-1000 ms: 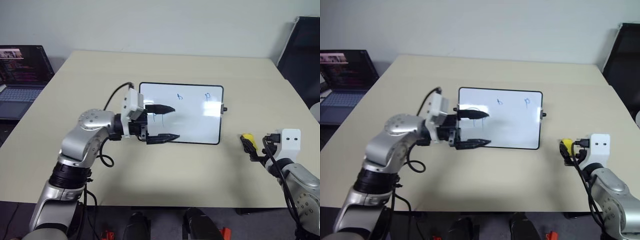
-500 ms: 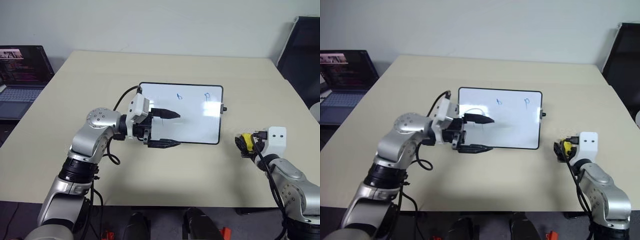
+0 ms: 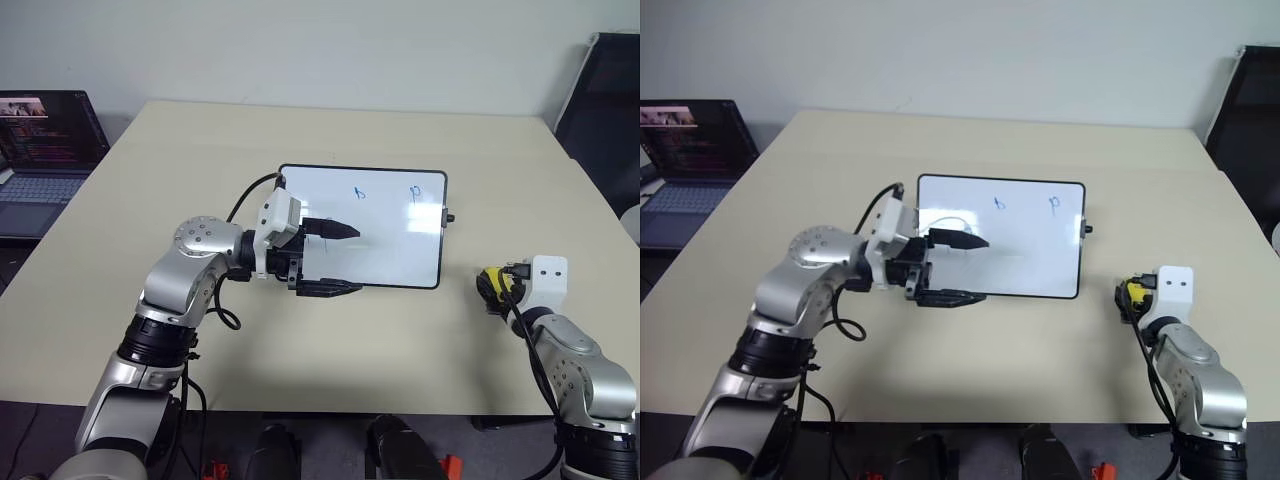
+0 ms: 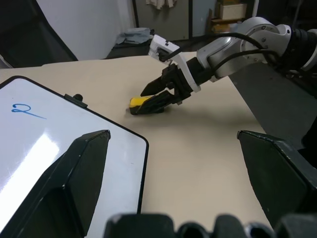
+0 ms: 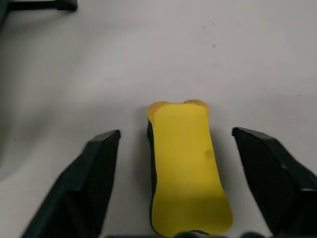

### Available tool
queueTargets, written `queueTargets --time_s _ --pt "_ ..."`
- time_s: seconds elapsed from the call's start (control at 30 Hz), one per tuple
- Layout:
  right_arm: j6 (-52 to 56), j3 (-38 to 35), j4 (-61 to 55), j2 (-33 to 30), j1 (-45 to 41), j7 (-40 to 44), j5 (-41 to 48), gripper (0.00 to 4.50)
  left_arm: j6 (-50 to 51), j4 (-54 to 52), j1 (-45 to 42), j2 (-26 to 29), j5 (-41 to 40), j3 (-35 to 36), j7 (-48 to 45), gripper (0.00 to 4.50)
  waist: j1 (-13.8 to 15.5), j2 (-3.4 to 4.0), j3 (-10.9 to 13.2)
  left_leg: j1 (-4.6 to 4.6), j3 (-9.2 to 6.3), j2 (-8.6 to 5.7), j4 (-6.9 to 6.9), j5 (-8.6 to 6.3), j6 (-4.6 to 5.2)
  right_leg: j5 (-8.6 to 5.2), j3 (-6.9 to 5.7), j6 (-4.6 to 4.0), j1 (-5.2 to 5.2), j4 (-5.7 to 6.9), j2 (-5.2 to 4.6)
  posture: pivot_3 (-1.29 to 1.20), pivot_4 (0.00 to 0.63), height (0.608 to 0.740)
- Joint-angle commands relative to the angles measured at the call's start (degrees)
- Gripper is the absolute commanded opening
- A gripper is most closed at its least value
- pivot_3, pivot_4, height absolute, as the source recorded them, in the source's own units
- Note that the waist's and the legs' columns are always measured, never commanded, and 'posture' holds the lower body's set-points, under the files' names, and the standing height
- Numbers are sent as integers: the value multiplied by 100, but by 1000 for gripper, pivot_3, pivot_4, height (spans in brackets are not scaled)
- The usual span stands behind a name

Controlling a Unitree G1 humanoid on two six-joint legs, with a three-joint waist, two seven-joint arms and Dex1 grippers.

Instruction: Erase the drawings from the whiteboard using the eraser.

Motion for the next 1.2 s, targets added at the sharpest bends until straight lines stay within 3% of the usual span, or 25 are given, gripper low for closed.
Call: queueTargets --time_s 0.03,0.17,0.5,0.8,0.93,1.2 --pt "-150 -48 -27 -36 -148 -5 -114 2437 106 -325 28 93 -78 90 25 4500 -2 0 0 0 0 0 0 0 0 0 0 0 0 0 0 0 150 740" --pt "-170 -41 -38 -43 -145 30 -195 1099 177 -370 109 109 -92 121 51 4500 1 1 1 0 0 0 1 0 0 -1 1 -2 0 1 0 0 150 740" --pt "-76 43 -815 3 154 110 -211 1064 824 -963 865 214 -313 496 791 4500 -5 5 3 0 -2 1 -1 0 0 -1 -2 2 -1 2 0 0 150 740" --pt "8 1039 -2234 275 280 -51 -408 1063 1193 -1640 1343 209 -412 850 1662 4500 1 6 4 2 -5 0 8 2 0 -4 -2 -4 0 5 -1 0 150 740" --pt "-131 1522 -2358 374 -301 -158 -710 1063 1075 -1494 1168 188 -244 839 1853 4500 2 6 4 1 -5 -1 9 2 0 -4 -1 -4 -1 5 -1 0 150 740" --pt "-667 1843 -1195 331 -1642 -21 -1244 1060 829 -1080 738 4 -77 698 1970 4500 5 6 4 0 -7 0 0 1 1 -1 -8 3 0 3 -1 0 150 740"
